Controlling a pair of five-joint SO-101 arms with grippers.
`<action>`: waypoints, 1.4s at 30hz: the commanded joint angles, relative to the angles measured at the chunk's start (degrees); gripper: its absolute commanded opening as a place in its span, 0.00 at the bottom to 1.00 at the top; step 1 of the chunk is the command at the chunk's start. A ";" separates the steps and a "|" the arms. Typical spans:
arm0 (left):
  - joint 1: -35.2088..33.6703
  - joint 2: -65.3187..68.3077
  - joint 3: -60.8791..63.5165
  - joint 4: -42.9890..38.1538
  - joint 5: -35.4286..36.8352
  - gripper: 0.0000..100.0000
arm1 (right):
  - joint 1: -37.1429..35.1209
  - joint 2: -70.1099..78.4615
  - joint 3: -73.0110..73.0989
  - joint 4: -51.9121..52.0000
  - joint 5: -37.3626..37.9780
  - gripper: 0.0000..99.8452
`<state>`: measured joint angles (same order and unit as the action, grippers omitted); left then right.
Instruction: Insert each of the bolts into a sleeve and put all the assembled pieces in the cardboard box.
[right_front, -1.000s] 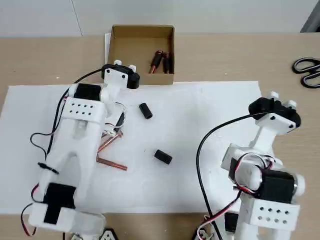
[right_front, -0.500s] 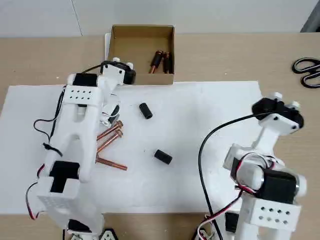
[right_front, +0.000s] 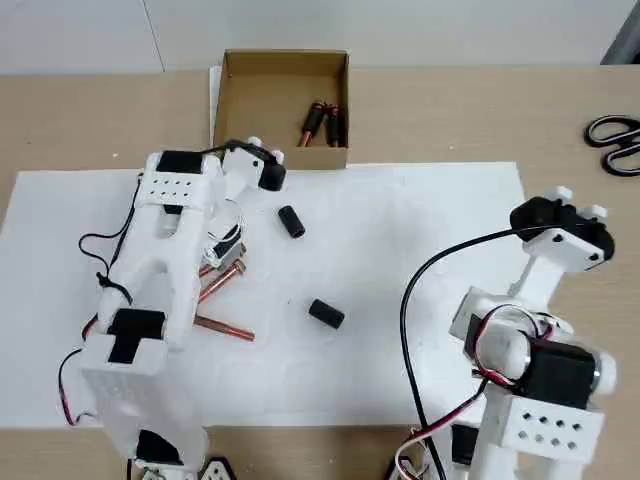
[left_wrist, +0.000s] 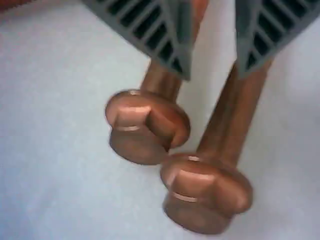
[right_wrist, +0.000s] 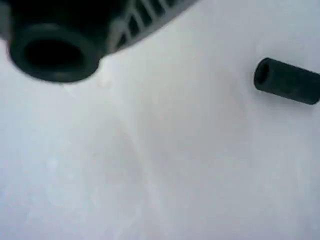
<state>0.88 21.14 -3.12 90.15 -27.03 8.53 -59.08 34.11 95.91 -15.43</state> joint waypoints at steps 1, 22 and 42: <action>-0.18 -0.18 -2.33 -0.70 -1.05 0.06 | 0.40 -0.57 -0.26 -0.40 0.62 0.00; -0.18 5.80 -7.25 -3.08 -4.22 0.09 | 0.48 -0.40 -0.26 -0.40 0.62 0.00; 0.35 19.87 -26.68 3.25 -4.48 0.09 | 0.48 -0.22 -0.26 -0.48 0.62 0.00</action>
<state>0.79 40.75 -25.01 93.23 -31.34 8.53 -59.08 34.11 95.91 -15.43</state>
